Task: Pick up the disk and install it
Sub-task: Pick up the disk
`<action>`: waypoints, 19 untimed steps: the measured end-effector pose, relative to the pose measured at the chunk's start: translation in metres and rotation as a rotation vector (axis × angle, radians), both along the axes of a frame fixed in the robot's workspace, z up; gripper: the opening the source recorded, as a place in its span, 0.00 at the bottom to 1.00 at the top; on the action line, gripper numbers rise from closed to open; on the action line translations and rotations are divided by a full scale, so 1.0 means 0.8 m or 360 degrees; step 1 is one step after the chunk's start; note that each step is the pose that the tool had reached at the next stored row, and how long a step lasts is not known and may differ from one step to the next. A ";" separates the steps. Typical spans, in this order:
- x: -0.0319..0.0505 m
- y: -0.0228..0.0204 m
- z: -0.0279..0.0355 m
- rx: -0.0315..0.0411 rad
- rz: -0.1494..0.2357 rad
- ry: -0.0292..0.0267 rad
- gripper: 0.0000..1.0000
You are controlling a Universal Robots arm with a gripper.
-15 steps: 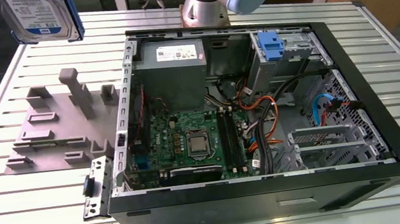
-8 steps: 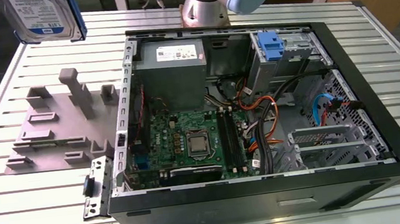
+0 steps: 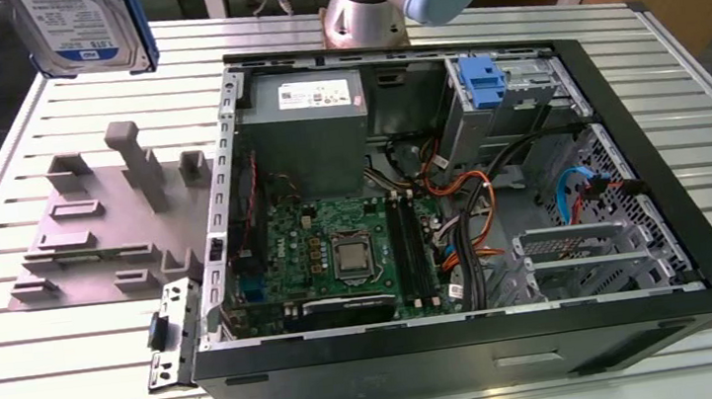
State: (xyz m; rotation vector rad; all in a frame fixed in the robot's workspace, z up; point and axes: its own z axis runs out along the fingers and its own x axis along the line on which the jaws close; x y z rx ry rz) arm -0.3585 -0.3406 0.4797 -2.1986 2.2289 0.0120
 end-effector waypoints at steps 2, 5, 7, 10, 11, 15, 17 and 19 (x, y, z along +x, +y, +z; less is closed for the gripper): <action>0.002 0.0000 -0.0001 0.0000 0.0000 0.00000 0.36; 0.004 0.0000 -0.0001 0.0000 0.0000 0.00000 0.36; 0.006 0.0000 -0.0002 0.0000 0.0000 0.00000 0.36; 0.008 0.0000 -0.0002 0.0000 0.0000 0.00001 0.36; 0.009 0.0000 -0.0003 0.0000 0.0000 0.00000 0.36; 0.012 0.0000 -0.0004 0.0000 0.0000 0.00001 0.36; 0.014 0.0000 -0.0005 0.0000 0.0000 0.00000 0.36; 0.015 0.0000 -0.0006 0.0000 0.0000 -0.00001 0.36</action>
